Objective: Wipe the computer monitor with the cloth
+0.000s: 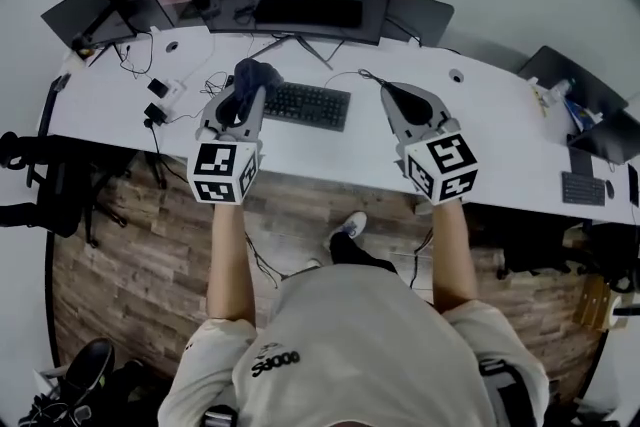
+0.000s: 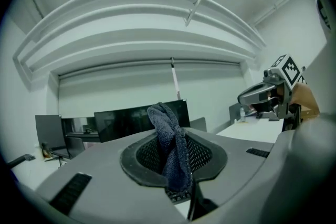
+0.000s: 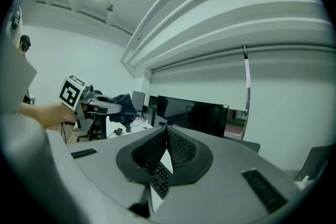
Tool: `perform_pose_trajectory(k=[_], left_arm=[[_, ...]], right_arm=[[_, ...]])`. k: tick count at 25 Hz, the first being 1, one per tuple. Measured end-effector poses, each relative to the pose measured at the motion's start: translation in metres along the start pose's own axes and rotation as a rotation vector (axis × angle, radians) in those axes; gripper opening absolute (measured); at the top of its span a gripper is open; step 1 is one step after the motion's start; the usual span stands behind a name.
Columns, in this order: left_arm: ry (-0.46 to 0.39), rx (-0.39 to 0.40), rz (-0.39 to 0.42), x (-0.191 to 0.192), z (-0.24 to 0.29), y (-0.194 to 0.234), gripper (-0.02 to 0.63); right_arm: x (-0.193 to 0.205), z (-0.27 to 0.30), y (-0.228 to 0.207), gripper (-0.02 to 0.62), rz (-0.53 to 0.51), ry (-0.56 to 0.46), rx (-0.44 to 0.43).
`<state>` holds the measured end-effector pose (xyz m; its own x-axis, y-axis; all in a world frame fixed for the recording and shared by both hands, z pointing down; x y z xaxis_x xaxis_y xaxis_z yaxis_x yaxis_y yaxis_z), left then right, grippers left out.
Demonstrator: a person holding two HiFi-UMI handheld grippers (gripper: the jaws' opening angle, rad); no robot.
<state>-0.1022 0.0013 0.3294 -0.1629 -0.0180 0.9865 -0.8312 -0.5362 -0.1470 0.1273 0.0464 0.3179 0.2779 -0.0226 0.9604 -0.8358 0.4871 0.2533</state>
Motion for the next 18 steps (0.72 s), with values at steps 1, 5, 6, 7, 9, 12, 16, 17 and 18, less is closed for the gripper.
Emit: perform_pose_trajectory(k=[1, 5, 6, 7, 9, 12, 16, 17, 18], left_arm=[[-0.003, -0.001, 0.006, -0.002, -0.010, -0.002, 0.080], [-0.035, 0.009, -0.007, -0.010, -0.050, -0.009, 0.080], [-0.042, 0.011, -0.003, -0.011, -0.058, -0.011, 0.080], [-0.045, 0.010, 0.004, -0.012, -0.065, -0.013, 0.080], [-0.045, 0.002, 0.018, -0.013, -0.077, -0.013, 0.080], [-0.049, -0.005, 0.020, -0.012, -0.093, -0.013, 0.080], [-0.054, 0.004, 0.021, -0.011, -0.107, -0.014, 0.080], [-0.052, 0.006, 0.022, -0.010, -0.110, -0.013, 0.080], [-0.051, 0.007, 0.024, -0.010, -0.113, -0.013, 0.080]], right_arm=[[-0.005, -0.005, 0.007, 0.006, -0.005, -0.009, -0.002], [-0.030, -0.018, 0.037, 0.005, -0.015, -0.058, -0.025], [-0.036, -0.021, 0.043, 0.006, -0.016, -0.070, -0.032], [-0.042, -0.023, 0.048, 0.006, -0.020, -0.081, -0.036], [-0.050, -0.027, 0.058, 0.005, -0.032, -0.096, -0.040], [-0.057, -0.029, 0.073, 0.006, -0.040, -0.109, -0.050], [-0.060, -0.026, 0.091, 0.005, -0.044, -0.112, -0.073], [-0.060, -0.025, 0.095, 0.006, -0.043, -0.111, -0.078], [-0.060, -0.024, 0.099, 0.006, -0.042, -0.109, -0.082]])
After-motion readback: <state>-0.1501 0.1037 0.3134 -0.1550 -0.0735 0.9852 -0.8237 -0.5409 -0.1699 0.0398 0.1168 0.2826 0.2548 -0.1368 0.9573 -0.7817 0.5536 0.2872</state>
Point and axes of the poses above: the fingertips, and each gripper's own axes: z forward along the fingers, y to its left, x out of its underside, the point moved 3 cm from there along -z, backward along the fingers, and after that the axes turned 4 degrees about -z, right-handed, at the moved point
